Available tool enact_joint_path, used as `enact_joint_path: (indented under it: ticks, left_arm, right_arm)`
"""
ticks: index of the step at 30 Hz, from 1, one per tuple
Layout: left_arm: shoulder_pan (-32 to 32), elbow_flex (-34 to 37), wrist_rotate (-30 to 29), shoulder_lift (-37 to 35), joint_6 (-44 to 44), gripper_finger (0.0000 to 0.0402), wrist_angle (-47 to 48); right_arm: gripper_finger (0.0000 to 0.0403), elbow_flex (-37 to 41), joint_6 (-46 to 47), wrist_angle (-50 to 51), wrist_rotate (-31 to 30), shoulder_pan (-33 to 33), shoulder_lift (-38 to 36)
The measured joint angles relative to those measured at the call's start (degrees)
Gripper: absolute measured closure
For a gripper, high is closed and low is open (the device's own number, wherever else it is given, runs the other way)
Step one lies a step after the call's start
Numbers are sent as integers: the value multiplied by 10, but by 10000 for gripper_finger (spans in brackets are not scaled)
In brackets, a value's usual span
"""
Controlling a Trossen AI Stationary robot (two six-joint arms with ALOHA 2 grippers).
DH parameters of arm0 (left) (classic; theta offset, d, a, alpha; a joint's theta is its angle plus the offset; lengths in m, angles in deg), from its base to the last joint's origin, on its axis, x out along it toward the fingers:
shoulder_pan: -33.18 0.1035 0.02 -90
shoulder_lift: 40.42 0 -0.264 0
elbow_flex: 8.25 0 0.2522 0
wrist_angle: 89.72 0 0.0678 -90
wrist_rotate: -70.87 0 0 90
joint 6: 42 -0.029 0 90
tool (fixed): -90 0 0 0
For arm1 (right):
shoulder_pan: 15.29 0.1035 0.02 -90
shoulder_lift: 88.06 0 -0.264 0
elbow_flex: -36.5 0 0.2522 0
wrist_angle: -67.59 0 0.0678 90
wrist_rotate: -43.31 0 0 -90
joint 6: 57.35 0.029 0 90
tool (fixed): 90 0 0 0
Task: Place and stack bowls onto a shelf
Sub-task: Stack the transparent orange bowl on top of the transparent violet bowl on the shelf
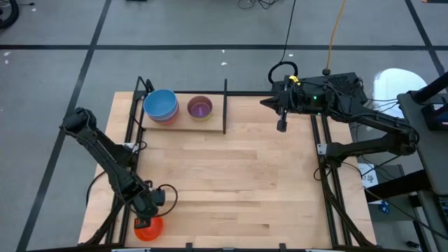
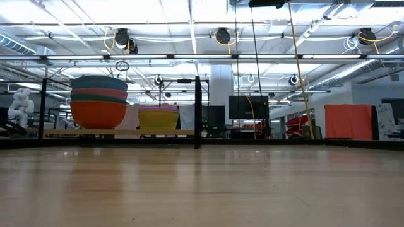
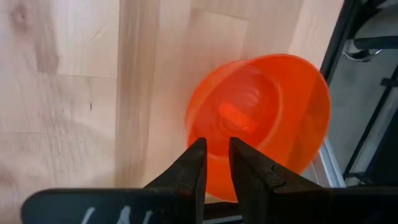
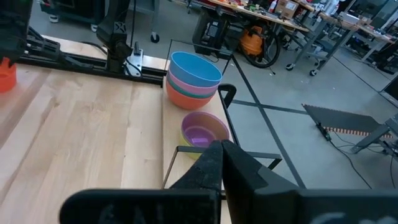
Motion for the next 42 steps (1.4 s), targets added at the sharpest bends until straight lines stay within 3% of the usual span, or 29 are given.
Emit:
enact_joint_path:
  ticks: [19,33,35,38,42]
  left_arm:
    - [-16,49,-9,0,6,330,-11]
    - [-16,116,-15,0,39,330,-152]
    - [-13,125,-10,0,63,340,-153]
    - [-1,128,12,0,77,384,-152]
    - [18,127,20,0,76,392,-152]
  right_arm:
    - [403,0,0,0,0,0,0]
    - [403,0,0,0,0,0,0]
    - [403,0,0,0,0,0,0]
    - [403,0,0,0,0,0,0]
    - [403,0,0,0,0,0,0]
